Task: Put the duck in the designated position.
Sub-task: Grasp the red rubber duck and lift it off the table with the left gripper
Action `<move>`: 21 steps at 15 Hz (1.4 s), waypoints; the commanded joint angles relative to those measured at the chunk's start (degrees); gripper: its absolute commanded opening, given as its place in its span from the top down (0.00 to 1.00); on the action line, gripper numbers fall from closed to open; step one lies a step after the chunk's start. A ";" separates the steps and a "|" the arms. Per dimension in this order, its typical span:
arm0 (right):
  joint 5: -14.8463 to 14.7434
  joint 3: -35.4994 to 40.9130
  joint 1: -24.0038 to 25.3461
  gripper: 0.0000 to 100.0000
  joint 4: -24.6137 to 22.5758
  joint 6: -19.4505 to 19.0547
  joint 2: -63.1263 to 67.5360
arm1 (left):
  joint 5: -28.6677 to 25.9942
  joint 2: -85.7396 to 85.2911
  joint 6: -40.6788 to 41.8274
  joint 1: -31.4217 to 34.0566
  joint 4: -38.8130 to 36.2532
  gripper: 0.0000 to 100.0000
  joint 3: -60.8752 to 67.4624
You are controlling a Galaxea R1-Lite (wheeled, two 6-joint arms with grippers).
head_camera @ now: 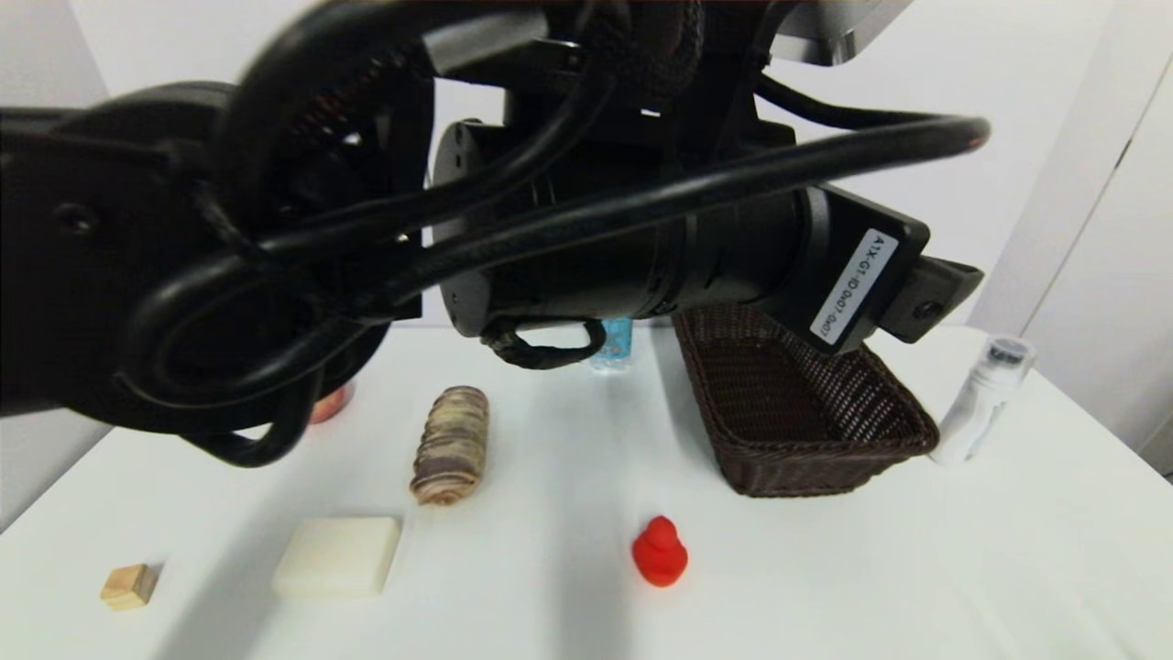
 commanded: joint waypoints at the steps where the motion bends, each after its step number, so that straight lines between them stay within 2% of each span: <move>1: 0.02 0.00 0.02 0.00 -0.04 0.09 0.00 | 18.68 3.65 -6.36 -0.22 0.30 0.00 -0.14; 4: 0.02 0.00 0.02 0.00 -0.04 0.00 0.00 | 29.76 4.62 -12.95 -0.13 2.41 0.00 0.04; 7: 0.02 0.00 0.02 0.00 -0.04 0.09 0.00 | 40.21 5.85 -22.44 -0.93 8.48 0.00 0.13; 9: 0.02 0.00 0.02 0.00 -0.04 0.09 0.09 | 42.15 6.47 -30.35 -1.54 15.68 0.00 0.92; 11: 0.02 0.00 0.02 0.00 -0.04 0.09 0.00 | 41.88 7.43 -40.72 -2.95 23.42 0.00 0.74; 14: 0.02 0.00 0.02 0.00 -0.04 0.00 0.00 | 38.98 8.22 -51.00 -4.79 31.42 0.00 0.83; 17: 0.02 0.00 0.02 0.00 -0.04 0.09 0.00 | 30.28 8.57 -51.97 -6.11 35.20 0.00 0.92; 21: 0.02 0.00 0.02 0.00 -0.04 0.09 0.00 | 17.54 8.75 -53.03 -6.20 35.46 0.00 1.09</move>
